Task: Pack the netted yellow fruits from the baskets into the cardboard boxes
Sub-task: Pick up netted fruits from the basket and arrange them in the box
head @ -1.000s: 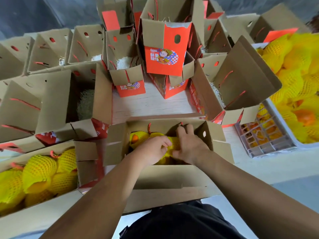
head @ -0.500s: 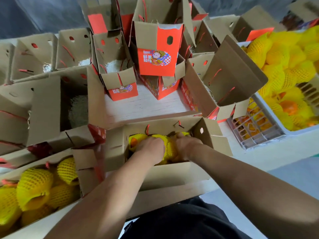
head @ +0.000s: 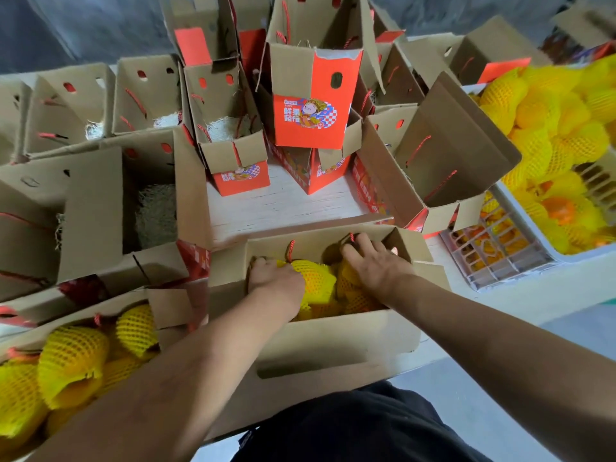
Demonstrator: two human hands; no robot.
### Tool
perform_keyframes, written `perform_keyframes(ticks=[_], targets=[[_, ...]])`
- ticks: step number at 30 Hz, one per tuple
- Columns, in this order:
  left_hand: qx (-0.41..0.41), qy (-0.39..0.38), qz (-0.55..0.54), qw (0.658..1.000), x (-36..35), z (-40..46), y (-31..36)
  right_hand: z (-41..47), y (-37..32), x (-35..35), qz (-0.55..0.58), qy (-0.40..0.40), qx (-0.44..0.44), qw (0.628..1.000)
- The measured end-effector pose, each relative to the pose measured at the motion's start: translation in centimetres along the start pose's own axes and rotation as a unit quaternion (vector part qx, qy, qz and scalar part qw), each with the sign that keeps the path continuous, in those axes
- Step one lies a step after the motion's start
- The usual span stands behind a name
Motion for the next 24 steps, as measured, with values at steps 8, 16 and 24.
perform_keyframes(ticks=[8, 16, 24], targets=[[-0.043, 0.035, -0.127, 0.990, 0.1, 0.3, 0.2, -2.0, 0.7, 1.9, 0.004, -0.013, -0.016, 1.000], [-0.061, 0.015, -0.226, 0.972, -0.5, 0.2, 1.6, -5.2, -0.3, 1.8, 0.177, -0.020, -0.077, 0.981], [0.019, 0.130, -0.211, 0.969, -0.5, -0.7, 1.0, -5.7, 0.0, 1.5, 0.254, -0.068, -0.057, 0.963]])
Point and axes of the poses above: each hand's wrist, its own z-axis towards the middle knuckle, its own x-axis out of the back of the hand, y = z × x, the point moved 4 cm from there along z, towards the middle knuckle, and after that the axes turned 9 degrees about -x, right-handed, at the moved point
